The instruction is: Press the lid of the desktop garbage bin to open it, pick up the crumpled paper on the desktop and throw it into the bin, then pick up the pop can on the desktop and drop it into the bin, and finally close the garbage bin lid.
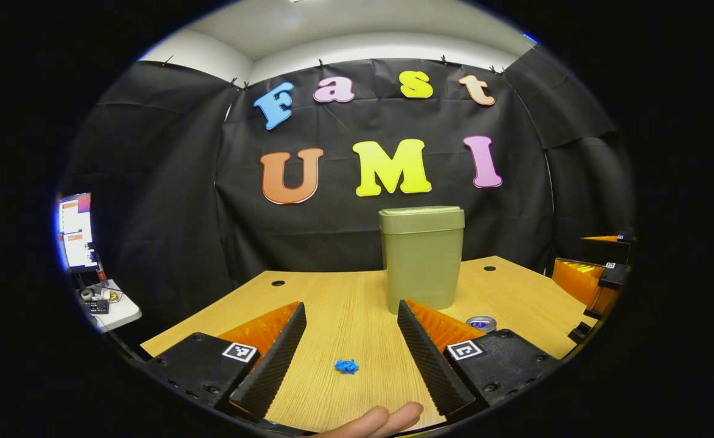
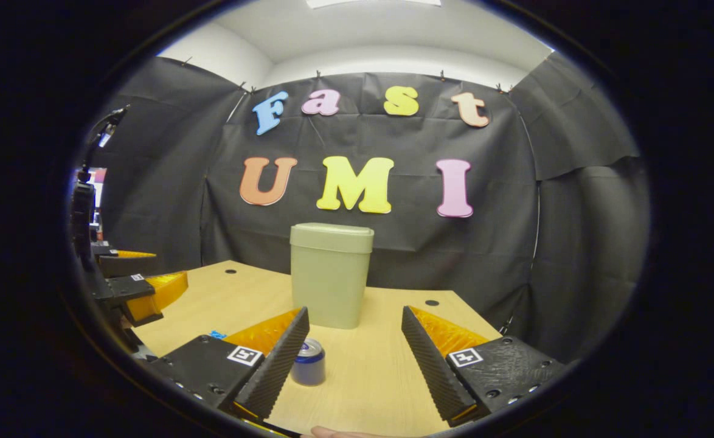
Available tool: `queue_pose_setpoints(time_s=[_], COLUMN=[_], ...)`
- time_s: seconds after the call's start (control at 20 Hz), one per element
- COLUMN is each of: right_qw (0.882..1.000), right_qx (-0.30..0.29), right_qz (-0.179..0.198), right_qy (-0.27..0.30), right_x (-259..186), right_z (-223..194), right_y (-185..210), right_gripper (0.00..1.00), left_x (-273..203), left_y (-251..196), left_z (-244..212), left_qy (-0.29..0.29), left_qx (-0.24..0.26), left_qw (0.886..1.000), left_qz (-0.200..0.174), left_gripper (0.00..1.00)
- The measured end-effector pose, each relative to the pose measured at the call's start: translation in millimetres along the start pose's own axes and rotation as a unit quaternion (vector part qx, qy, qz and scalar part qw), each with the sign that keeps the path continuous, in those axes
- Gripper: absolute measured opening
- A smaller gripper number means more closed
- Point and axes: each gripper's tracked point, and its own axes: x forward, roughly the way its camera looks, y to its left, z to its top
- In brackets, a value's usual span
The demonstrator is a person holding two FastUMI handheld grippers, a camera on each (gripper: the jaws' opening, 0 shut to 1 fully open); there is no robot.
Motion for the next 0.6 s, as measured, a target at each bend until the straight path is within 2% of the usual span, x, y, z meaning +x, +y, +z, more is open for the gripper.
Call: queue_pose_setpoints(time_s=[0.4, 0.5, 0.6], right_qw=[1.000, 1.000, 1.000], right_qx=[-0.008, -0.008, 0.001], right_qz=[0.002, 0.003, -0.014], right_qy=[-0.006, -0.018, -0.013], right_x=[1.4, 2.3, 6.8], right_z=[1.0, 7.9, 8.0], right_y=[6.3, 8.8, 1.8], right_gripper=[0.95, 0.98, 0.94], left_x=[5.6, 5.9, 7.4], left_y=[7.5, 4.8, 3.4], left_z=[-3.8, -5.8, -8.2], left_qy=[0.007, 0.008, 0.012], left_qx=[0.003, 0.004, 0.006], left_qw=[1.000, 1.000, 1.000], left_qz=[0.015, 0.013, 0.011], left_gripper=[0.98, 0.98, 0.97])
